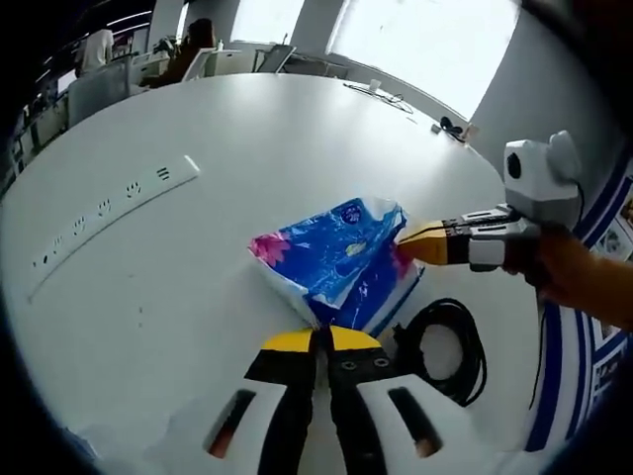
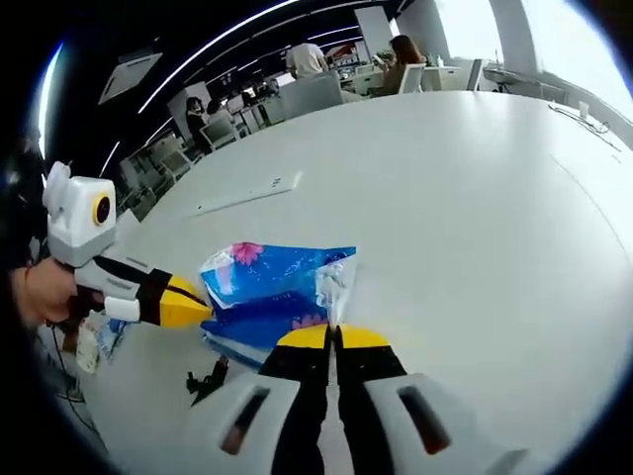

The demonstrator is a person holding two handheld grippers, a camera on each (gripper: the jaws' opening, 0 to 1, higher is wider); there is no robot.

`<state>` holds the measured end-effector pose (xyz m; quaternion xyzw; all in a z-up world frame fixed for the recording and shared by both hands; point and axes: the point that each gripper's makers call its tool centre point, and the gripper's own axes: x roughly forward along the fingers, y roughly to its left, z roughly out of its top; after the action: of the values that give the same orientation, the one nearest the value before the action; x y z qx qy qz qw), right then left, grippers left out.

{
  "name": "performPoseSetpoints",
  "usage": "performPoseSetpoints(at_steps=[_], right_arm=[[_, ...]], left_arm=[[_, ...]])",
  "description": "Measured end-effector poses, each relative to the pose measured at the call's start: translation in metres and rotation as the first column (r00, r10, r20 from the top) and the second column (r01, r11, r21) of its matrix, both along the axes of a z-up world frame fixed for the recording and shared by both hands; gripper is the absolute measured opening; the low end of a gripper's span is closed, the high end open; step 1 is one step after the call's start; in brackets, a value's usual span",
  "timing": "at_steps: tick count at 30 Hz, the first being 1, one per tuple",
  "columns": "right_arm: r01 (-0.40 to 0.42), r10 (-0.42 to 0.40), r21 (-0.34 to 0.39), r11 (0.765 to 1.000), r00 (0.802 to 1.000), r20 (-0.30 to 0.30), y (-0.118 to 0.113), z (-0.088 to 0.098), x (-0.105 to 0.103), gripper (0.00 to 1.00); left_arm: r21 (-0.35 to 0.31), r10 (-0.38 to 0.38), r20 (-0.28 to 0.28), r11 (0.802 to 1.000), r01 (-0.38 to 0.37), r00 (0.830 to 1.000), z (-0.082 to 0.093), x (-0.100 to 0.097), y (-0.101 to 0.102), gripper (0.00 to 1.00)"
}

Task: Arrange the tabletop items into an orderly group along one side of the table until the central work area is clear of visible clutter.

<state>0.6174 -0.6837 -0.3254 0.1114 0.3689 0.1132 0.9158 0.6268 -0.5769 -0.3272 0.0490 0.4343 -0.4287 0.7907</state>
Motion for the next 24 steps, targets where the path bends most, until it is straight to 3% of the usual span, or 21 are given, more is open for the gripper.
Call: performPoseSetpoints(at_steps=[24], right_arm=[[0.000, 0.000, -0.024, 1.000, 1.000, 0.006, -0.0011, -0.0015, -0.0001, 0.13]], left_arm=[[-0.015, 0.003, 0.016, 1.000, -0.003, 1.000, 0.0004, -0.0026, 0.0052, 0.20]])
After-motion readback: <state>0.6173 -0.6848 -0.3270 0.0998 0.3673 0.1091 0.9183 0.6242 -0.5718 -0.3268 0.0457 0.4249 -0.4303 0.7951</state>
